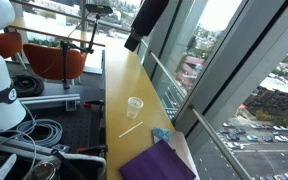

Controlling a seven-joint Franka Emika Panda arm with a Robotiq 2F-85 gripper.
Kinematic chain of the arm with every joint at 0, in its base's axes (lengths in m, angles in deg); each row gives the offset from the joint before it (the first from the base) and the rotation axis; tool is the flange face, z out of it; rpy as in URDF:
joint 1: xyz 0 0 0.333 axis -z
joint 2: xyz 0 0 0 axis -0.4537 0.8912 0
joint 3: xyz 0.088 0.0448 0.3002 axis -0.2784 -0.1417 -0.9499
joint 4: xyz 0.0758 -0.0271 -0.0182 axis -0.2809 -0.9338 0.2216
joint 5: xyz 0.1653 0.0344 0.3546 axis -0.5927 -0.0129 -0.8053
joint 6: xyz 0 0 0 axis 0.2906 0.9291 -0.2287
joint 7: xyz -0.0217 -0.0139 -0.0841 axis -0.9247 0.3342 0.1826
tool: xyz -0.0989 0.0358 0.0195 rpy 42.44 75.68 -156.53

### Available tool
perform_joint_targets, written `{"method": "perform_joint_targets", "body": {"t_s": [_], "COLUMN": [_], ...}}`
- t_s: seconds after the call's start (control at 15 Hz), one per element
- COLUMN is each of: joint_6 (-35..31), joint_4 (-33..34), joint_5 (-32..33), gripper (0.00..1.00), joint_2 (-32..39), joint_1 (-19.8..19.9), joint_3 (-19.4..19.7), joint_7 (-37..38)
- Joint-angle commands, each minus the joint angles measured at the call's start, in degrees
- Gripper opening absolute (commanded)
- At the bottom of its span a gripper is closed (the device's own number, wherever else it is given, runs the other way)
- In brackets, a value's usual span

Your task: Put the straw inside the plastic cup

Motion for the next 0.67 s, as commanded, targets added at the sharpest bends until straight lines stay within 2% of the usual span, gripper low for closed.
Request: {"method": "perform_joint_targets", "body": {"t_s": [0.0,0.27,0.6], "joint_6": [0.16,-6.37,-21.00], "joint_4": [0.20,-2.64,-8.84], "joint_5": [-0.10,0.64,-0.07], "gripper": [1.00,1.00,1.00], "joint_2": [0.10,-0.95,-0.25], "joint_1": [0.50,-0.37,-2.21], "joint_3": [-0.39,-0.39,0.15], "joint_7": [-0.16,-5.77,-19.25]}}
